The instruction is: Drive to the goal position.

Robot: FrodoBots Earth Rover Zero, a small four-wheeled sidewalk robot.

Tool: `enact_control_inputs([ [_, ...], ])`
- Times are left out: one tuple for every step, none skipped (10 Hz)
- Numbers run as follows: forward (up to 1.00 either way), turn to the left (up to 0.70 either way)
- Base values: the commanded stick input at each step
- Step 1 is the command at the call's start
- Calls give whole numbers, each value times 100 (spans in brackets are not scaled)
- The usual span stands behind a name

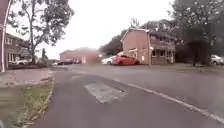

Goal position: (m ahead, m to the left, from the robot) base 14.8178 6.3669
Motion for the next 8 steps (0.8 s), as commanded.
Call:
enact_control_inputs([
  [100,40],
  [100,40],
  [100,40],
  [100,40],
  [100,39],
  [100,18],
  [100,0],
  [100,0],
])
